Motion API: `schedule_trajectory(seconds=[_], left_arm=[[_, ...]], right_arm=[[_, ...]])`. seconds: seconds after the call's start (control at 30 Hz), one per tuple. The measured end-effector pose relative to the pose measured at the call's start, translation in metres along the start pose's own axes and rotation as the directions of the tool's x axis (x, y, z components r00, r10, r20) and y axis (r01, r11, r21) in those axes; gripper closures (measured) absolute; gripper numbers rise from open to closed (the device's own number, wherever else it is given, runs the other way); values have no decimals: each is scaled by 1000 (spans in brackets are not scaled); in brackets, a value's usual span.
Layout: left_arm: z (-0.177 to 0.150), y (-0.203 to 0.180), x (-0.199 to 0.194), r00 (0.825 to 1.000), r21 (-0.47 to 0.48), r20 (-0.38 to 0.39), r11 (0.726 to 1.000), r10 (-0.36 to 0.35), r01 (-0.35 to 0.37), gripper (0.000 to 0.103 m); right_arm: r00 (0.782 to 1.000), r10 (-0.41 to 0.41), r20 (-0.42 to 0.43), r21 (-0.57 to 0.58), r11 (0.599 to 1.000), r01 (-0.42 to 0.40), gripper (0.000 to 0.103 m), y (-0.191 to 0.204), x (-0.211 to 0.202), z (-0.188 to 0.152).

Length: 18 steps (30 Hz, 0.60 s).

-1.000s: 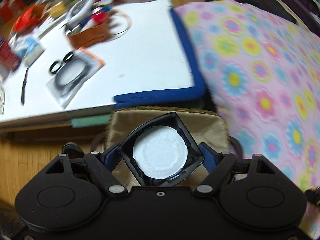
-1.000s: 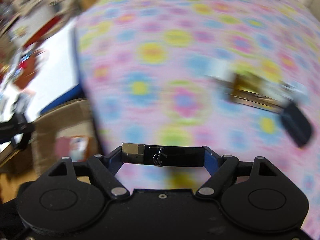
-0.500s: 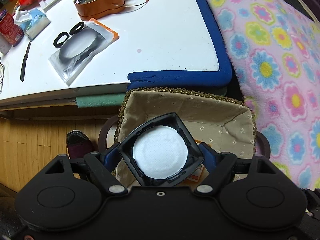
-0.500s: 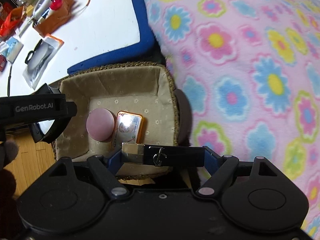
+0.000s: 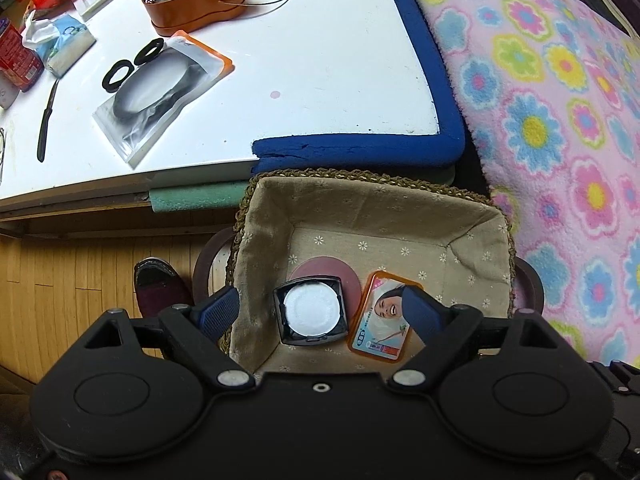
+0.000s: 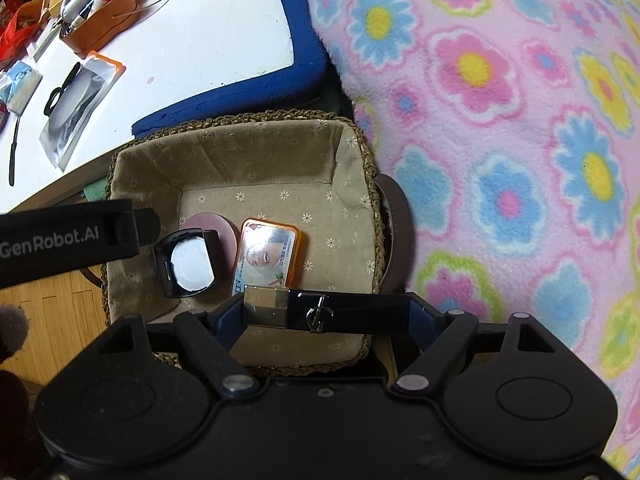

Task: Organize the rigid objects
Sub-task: 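Open the left gripper to drop the compact while the right releases the lipstick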

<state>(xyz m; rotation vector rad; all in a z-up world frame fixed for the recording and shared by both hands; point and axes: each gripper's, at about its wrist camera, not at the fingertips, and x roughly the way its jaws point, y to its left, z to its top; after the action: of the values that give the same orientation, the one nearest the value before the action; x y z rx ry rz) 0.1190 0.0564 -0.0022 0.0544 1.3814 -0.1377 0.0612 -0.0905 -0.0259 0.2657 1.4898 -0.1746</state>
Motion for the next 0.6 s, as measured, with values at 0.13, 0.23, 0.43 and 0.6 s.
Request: schedule_trajectory(seconds=[0.13, 0.23, 0.43, 0.6], left_arm=[[-1, 1, 0, 1000, -2, -1, 1000, 4, -4, 18], [-1, 1, 1, 1000, -2, -1, 1000, 6, -6, 18], [-1, 3, 1, 1000, -16, -2, 1000, 8, -8, 18], [1, 5, 2, 1000, -25, -3, 1000, 9, -9, 18]], right_arm=[[1000, 4, 9, -4, 1000, -4, 21, 0, -2, 0], [1000, 2, 25, -7, 1000, -2, 19, 2, -7, 2], [998, -3, 56, -8, 1000, 3, 19, 4, -20, 1], [999, -7, 47, -9, 1000, 8, 19, 2, -18, -1]])
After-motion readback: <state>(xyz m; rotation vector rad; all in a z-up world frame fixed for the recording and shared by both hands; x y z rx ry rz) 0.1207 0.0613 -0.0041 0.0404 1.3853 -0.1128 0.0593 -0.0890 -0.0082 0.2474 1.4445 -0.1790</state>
